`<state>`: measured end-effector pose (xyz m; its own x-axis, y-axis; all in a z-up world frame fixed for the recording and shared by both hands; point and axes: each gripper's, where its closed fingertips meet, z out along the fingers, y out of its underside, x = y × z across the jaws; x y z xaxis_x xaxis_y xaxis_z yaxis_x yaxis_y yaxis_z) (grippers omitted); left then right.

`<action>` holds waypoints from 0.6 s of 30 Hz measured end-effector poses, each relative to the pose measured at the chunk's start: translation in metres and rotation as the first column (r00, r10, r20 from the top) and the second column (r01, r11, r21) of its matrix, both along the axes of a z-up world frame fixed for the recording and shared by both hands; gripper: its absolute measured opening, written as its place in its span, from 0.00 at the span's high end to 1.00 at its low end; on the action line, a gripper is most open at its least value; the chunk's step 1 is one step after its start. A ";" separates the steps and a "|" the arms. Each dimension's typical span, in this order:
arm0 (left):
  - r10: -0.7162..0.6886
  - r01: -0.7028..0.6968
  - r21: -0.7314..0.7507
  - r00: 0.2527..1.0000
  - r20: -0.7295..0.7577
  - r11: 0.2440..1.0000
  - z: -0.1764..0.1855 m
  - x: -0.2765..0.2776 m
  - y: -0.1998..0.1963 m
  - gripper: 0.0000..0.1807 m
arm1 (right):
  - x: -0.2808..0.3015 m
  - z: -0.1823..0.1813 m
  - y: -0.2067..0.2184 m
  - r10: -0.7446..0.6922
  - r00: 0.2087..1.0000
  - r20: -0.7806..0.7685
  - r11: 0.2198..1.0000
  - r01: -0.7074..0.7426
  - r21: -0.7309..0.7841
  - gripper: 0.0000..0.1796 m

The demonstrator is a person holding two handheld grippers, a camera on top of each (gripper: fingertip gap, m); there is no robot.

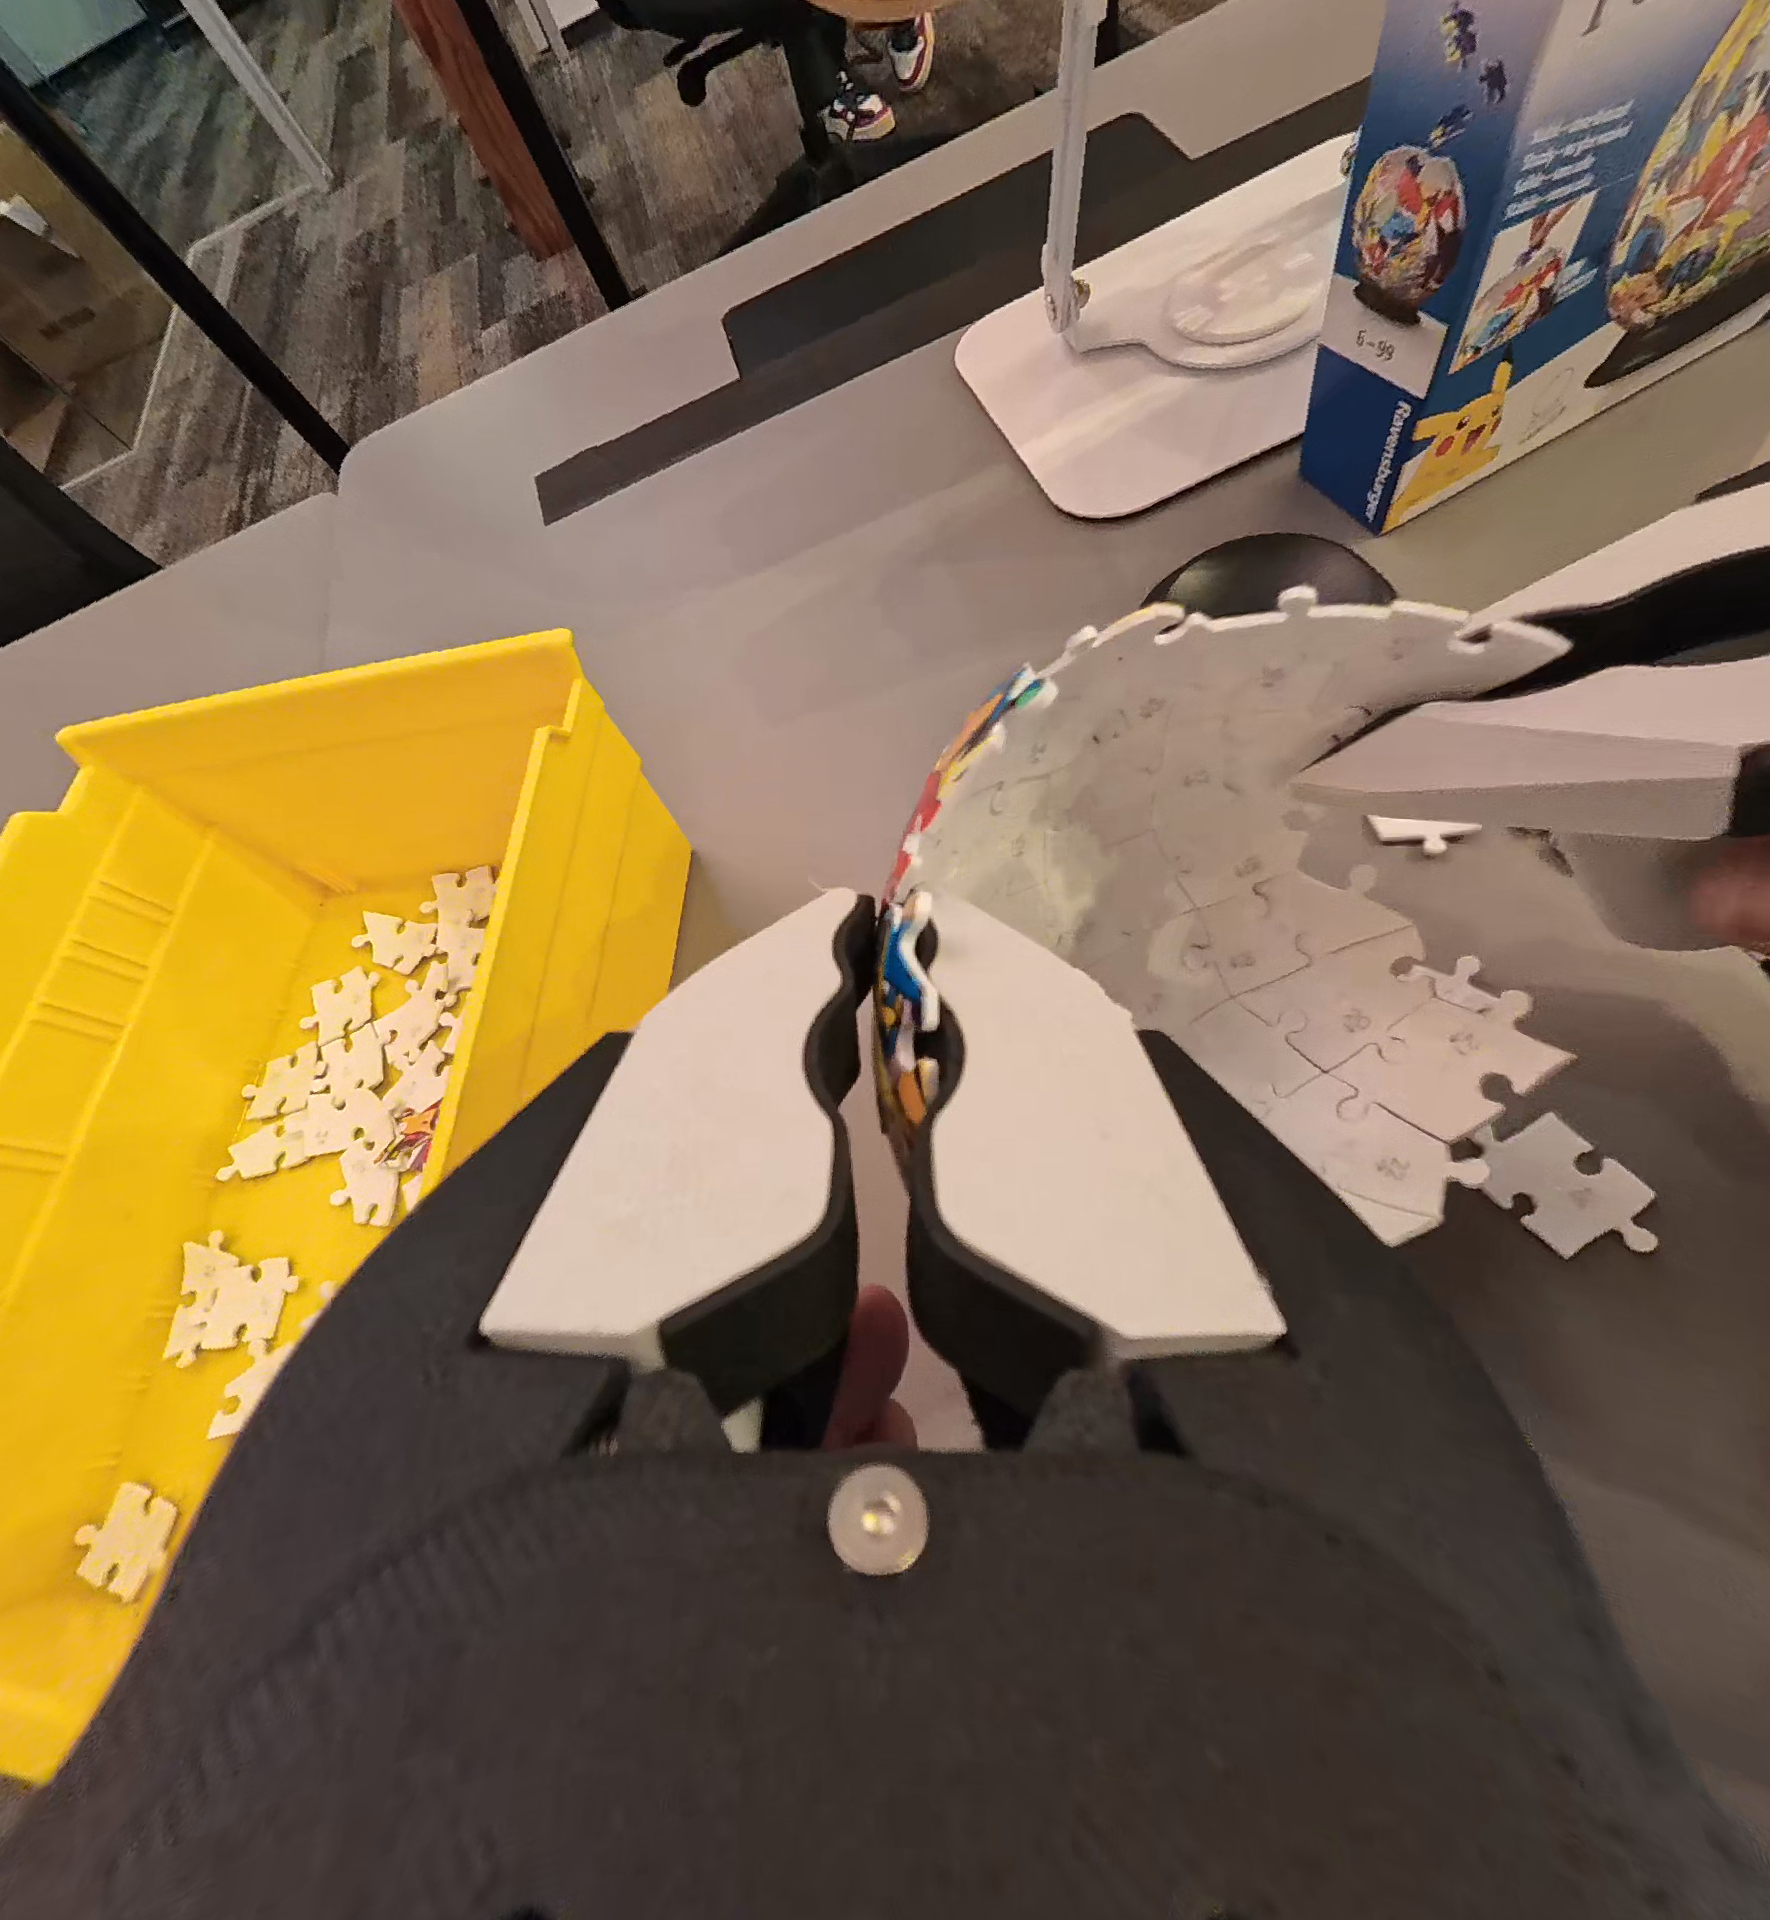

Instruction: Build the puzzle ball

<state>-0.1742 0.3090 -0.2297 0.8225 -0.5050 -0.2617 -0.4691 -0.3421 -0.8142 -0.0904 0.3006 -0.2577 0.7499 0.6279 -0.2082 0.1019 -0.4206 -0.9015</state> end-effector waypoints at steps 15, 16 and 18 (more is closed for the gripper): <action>0.041 -0.042 -0.004 0.999 -0.007 0.999 -0.004 -0.014 0.006 0.98 | 0.016 -0.007 -0.008 0.070 0.997 0.026 0.994 -0.068 -0.080 0.78; 0.044 -0.044 -0.007 0.999 -0.012 0.999 -0.005 -0.015 0.007 0.98 | 0.020 -0.007 -0.007 0.066 0.998 0.025 0.994 -0.064 -0.087 0.79; 0.048 -0.048 -0.016 0.999 -0.020 0.999 -0.007 -0.018 0.008 0.98 | 0.027 -0.008 -0.007 0.061 0.997 0.045 0.994 -0.057 -0.089 0.82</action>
<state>-0.1920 0.3170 -0.2370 0.8407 -0.4695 -0.2698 -0.4676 -0.3783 -0.7989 -0.0639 0.2941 -0.2659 0.7227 0.6519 -0.2296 0.1703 -0.4899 -0.8550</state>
